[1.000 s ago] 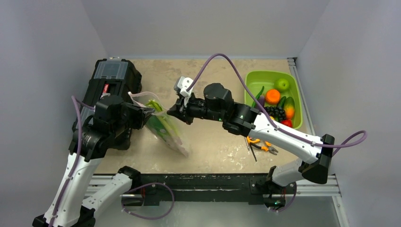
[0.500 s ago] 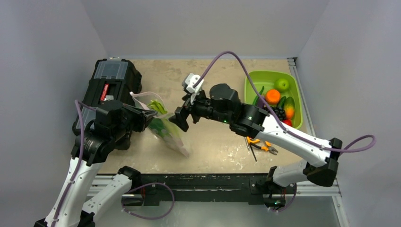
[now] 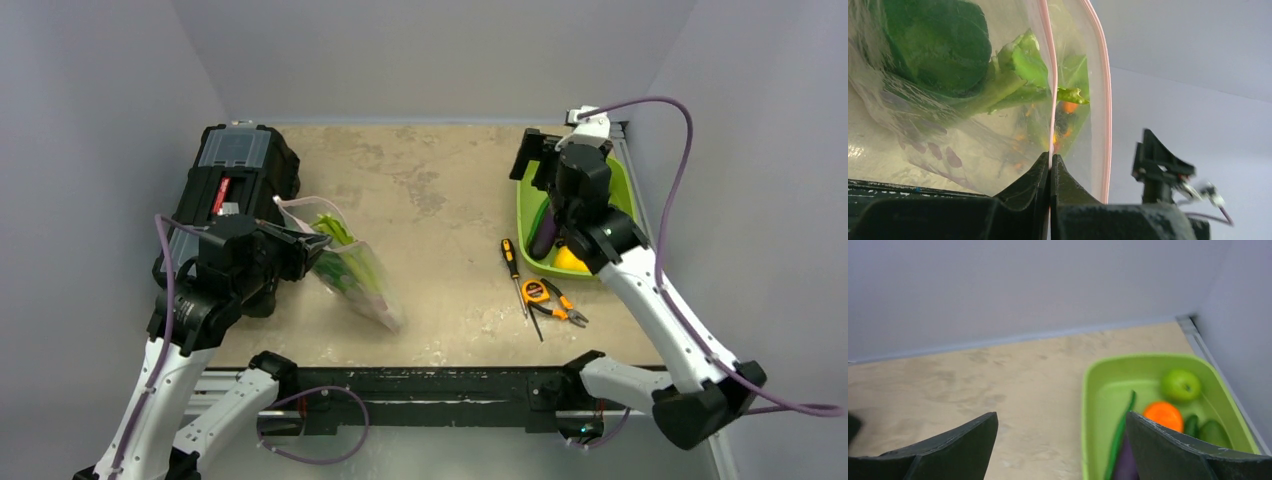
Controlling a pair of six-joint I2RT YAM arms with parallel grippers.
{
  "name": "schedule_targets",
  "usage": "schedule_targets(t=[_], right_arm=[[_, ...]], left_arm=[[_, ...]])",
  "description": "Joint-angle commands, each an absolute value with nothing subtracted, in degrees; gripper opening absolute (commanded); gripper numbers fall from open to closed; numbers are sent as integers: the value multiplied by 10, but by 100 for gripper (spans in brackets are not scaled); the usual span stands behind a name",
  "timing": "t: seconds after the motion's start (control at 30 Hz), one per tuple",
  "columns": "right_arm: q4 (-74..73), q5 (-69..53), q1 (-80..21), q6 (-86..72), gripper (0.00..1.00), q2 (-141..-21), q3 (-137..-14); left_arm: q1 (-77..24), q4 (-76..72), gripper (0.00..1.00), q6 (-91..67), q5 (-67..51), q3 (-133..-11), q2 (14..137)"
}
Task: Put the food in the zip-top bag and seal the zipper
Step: Adjust the zipper food storage bag at the center of the board, then pick up the fake vegetable from the bin.
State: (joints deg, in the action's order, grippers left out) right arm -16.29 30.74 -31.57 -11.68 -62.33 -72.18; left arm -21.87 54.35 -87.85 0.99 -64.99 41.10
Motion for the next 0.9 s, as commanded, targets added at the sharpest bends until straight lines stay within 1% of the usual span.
schedule_targets(t=[0.0,0.1,0.13,0.17,0.3,0.4,0.57,0.63,0.7,0.8,0.87], right_arm=[[-175,242,-170,-224,99,-688,-652],[-150,206,-125,-260,99,-760,-644],[-143,200,-117,-269,97,-786,-645],[-136,191,-107,-281,94,-809,-648],[-86,144,-51,-319,78,-887,-649],[-95,136,-39,-309,68,-951,-689],[-133,175,-37,-294,64,-1044,-756],[-146,191,-37,-289,64,-1070,-771],[-141,192,-38,-280,61,-1086,-776],[-143,194,-35,-271,60,-1115,-797],[-150,191,-32,-259,48,-1137,-817]], left_arm=[[-217,520,0,-870,-11,-643,410],[-217,514,0,-874,-20,-636,411],[-217,513,0,-874,-24,-637,412],[-217,511,0,-874,-26,-637,414],[-217,510,0,-877,-28,-633,415],[-217,511,0,-879,-26,-629,411],[-217,505,0,-883,-35,-625,411],[-217,504,0,-883,-40,-625,412],[-217,507,0,-883,-39,-627,412],[-217,510,0,-883,-37,-627,412],[-217,511,0,-883,-42,-629,414]])
